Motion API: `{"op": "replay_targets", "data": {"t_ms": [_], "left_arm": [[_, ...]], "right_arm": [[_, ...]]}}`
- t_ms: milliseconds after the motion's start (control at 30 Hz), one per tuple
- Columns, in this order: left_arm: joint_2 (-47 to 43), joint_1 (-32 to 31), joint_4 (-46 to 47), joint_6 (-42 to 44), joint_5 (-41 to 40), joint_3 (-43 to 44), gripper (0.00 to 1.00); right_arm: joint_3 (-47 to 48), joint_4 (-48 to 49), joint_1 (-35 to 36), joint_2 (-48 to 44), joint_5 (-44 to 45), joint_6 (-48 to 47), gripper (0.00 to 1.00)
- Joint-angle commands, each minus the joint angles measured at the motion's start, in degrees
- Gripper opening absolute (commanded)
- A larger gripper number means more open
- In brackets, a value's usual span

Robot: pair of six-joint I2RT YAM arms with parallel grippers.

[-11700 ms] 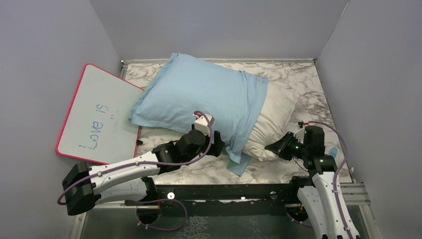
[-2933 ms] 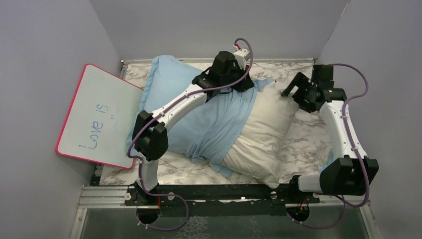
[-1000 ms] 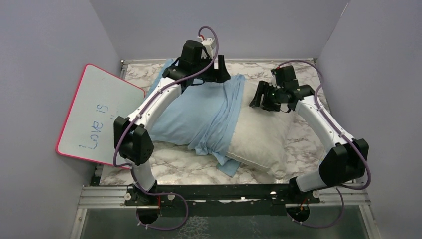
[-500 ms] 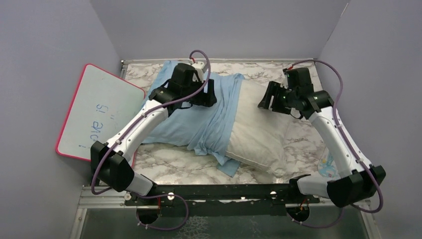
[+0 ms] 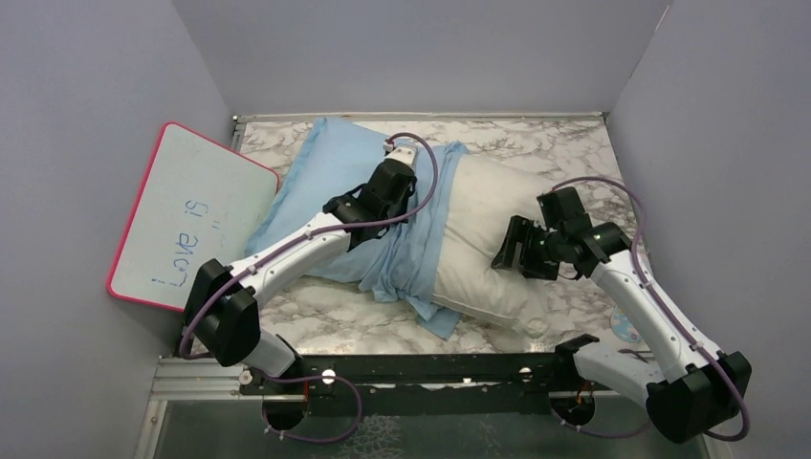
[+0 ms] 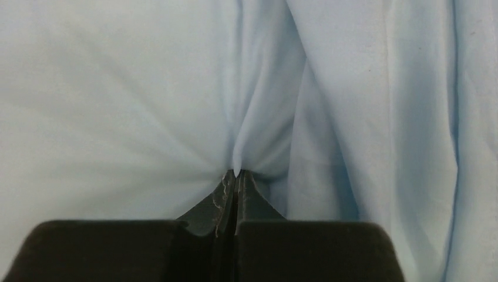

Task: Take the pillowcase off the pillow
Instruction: Remove the pillow from the pillowcase.

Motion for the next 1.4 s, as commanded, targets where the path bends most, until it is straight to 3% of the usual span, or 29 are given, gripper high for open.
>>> {"op": "replay_targets", "data": {"t_ms": [0, 233, 367, 467, 500, 567, 667, 833, 1000, 1200, 1367], "left_arm": [[-3.2, 4.0, -4.9, -0.4, -11.1, -4.7, 0.00], [-8.4, 21.2, -4.8, -1.0, -6.2, -8.2, 0.00], [-10.8, 25.6, -3.5, 0.0, 6.6, -9.9, 0.02], [-14.0, 25.6, 0.1, -0.9, 22.2, -12.4, 0.44], [-15.8, 25.5, 1.3, -1.9, 25.7, -13.6, 0.53], [-20.2, 25.0, 3.0, -4.2, 28.1, -15.8, 0.65], [-27.4, 24.1, 3.3, -6.7, 29.4, -17.9, 0.72], [-36.2, 17.1, 2.6, -7.2, 34.2, -21.7, 0.75], [-42.2, 6.2, 3.2, -12.2, 32.4, -30.2, 0.75], [-45.5, 4.6, 12.1, -19.6, 32.3, -42.7, 0.76], [-42.3, 4.4, 18.3, -26.6, 23.0, -47.7, 0.76]], "right_arm": [[-2.0, 0.3, 0.0, 1.0, 12.8, 6.9, 0.82], [-3.9, 3.9, -0.1, 7.1, 18.8, 13.3, 0.85], [-2.9, 6.6, 0.0, 9.8, 14.5, 11.7, 0.85], [-0.4, 6.7, -0.1, 9.4, 10.3, 9.1, 0.85], [0.2, 6.8, -0.1, 8.4, 10.0, 8.2, 0.84], [1.5, 6.8, -0.1, 6.4, 8.2, 6.6, 0.84], [2.1, 7.1, -0.1, 2.9, 5.7, 5.3, 0.84], [0.8, 8.1, -0.1, -1.7, -0.7, 7.0, 0.83], [-8.7, 18.2, 0.0, -8.9, -7.0, 10.2, 0.82], [-16.6, 22.1, 0.0, -17.8, -9.2, 13.3, 0.82], [-17.3, 18.5, -0.1, -21.3, -7.8, 13.8, 0.83]]}}
